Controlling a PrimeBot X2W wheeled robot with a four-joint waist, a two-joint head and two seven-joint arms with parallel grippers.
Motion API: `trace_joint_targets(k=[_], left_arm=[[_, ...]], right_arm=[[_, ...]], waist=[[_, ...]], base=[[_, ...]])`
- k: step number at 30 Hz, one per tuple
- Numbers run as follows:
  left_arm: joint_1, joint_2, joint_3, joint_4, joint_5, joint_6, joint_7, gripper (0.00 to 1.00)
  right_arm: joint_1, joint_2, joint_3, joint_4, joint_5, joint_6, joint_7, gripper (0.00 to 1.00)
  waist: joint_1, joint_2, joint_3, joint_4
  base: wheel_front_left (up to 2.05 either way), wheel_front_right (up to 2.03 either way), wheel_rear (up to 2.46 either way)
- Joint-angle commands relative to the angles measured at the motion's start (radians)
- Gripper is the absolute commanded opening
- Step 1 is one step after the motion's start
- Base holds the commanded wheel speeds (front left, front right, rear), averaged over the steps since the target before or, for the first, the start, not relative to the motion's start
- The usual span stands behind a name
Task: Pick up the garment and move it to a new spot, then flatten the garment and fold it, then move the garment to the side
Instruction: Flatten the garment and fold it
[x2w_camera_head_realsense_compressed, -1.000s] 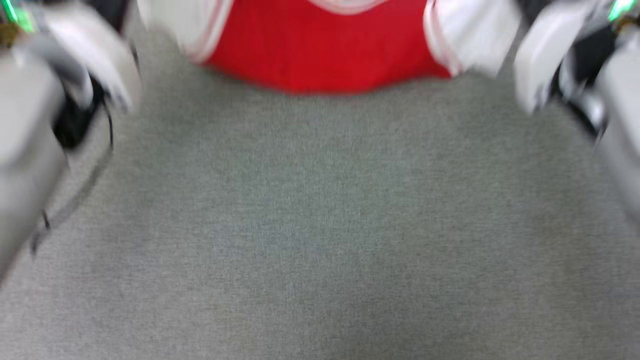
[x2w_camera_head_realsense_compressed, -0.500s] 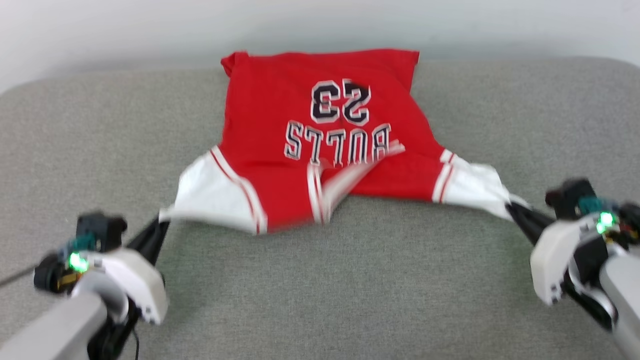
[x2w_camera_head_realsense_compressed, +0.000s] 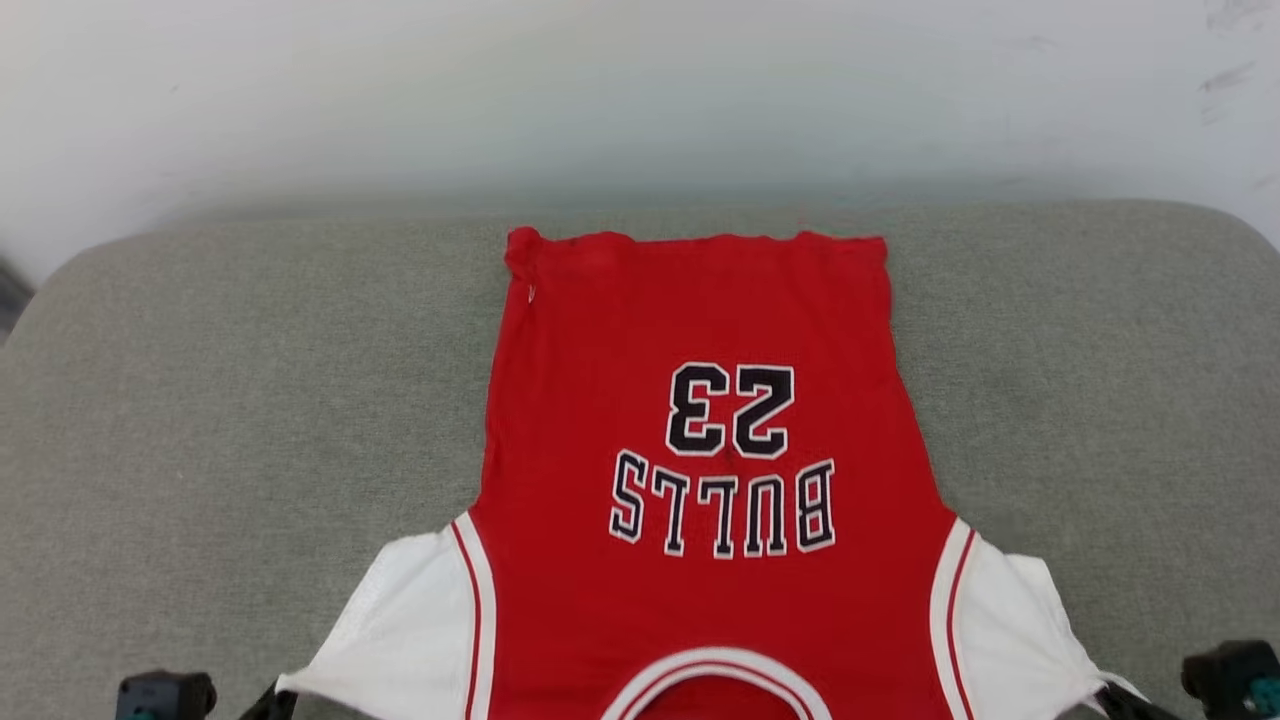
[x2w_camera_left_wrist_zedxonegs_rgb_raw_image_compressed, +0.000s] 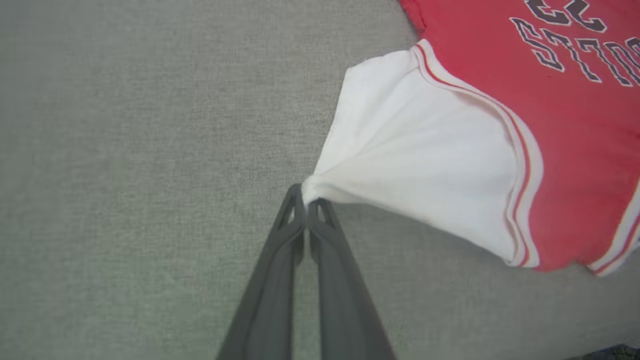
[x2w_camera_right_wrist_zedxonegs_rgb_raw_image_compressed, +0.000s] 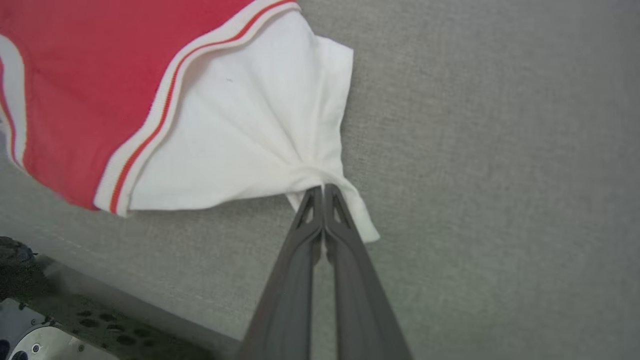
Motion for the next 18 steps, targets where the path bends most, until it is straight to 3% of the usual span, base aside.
trace_joint_targets(k=[1, 7, 9, 10, 11, 18], left_arm=[[0.045, 0.015, 0.009, -0.009, -0.005, 0.012, -0.002, 0.00], [0.123, 0.019, 0.049, -0.054, 0.016, 0.031, -0.002, 0.00], [0.120, 0.010, 0.057, -0.068, 0.028, 0.031, -0.002, 0.00], [0.113, 0.008, 0.058, -0.075, 0.037, 0.031, -0.002, 0.00], [0.102, 0.005, 0.061, -0.080, 0.046, 0.033, -0.002, 0.00], [0.063, -0.004, 0.080, -0.119, 0.083, 0.046, -0.002, 0.00]], right_arm=[[0.055, 0.007, -0.046, -0.035, -0.014, -0.002, 0.020, 0.00], [0.194, 0.057, -0.139, -0.165, -0.039, -0.002, 0.116, 0.01], [0.194, 0.067, -0.150, -0.203, -0.044, -0.002, 0.140, 0.38], [0.184, 0.069, -0.162, -0.221, -0.048, -0.002, 0.148, 0.93], [0.168, 0.068, -0.176, -0.238, -0.051, -0.002, 0.154, 1.00], [0.039, 0.032, -0.290, -0.356, -0.063, -0.002, 0.183, 1.00]], waist=[[0.0003, 0.0000, -0.003, 0.003], [0.0003, 0.0000, 0.007, 0.008], [0.0003, 0.0000, 0.012, 0.010], [0.0003, 0.0000, 0.016, 0.011], [0.0003, 0.0000, 0.020, 0.011], [0.0003, 0.0000, 0.059, 0.013]], base=[[0.00, 0.00, 0.00], [0.00, 0.00, 0.00], [0.00, 0.00, 0.00], [0.00, 0.00, 0.00], [0.00, 0.00, 0.00], [0.00, 0.00, 0.00]])
